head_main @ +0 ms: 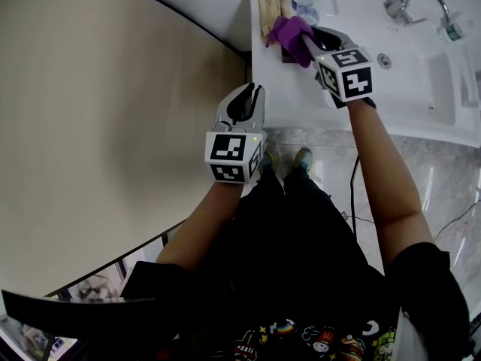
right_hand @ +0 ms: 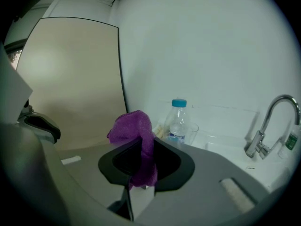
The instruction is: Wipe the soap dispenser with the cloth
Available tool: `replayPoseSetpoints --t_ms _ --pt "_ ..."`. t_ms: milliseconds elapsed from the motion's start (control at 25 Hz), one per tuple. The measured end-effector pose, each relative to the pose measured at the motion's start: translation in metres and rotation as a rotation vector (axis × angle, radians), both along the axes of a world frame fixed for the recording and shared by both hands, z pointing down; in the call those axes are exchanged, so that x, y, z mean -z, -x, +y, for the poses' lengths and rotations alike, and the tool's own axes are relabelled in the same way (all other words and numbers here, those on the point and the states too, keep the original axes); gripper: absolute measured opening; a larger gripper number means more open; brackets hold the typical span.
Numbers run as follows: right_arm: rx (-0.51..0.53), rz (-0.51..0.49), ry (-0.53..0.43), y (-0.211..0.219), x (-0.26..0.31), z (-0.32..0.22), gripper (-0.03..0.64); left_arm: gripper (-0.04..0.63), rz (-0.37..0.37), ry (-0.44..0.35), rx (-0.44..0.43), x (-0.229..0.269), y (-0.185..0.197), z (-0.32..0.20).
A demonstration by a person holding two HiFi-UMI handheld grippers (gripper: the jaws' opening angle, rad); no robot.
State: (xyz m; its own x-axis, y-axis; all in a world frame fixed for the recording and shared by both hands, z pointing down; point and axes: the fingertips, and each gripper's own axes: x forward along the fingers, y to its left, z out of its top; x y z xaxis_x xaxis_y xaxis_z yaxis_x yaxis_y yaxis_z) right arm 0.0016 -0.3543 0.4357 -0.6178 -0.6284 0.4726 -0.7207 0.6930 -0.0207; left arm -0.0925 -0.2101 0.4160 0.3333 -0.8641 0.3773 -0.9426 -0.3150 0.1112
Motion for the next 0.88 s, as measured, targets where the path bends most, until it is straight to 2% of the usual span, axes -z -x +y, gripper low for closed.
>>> replayPoseSetpoints --t_ms 560,720,880 --pt "-0.095 0.051 0.056 -0.057 -0.040 0.002 0.101 0.041 -0.027 0.000 -0.022 0.001 -0.013 0.004" --pt "-0.119 0.025 0.008 -0.066 -0.016 -0.001 0.101 0.041 -0.025 -0.005 -0.028 0.003 -0.015 0.004" --pt "-0.091 -0.022 -0.067 -0.054 0.028 -0.007 0.101 0.041 -0.021 -0.009 -0.029 0.004 -0.018 0.003"
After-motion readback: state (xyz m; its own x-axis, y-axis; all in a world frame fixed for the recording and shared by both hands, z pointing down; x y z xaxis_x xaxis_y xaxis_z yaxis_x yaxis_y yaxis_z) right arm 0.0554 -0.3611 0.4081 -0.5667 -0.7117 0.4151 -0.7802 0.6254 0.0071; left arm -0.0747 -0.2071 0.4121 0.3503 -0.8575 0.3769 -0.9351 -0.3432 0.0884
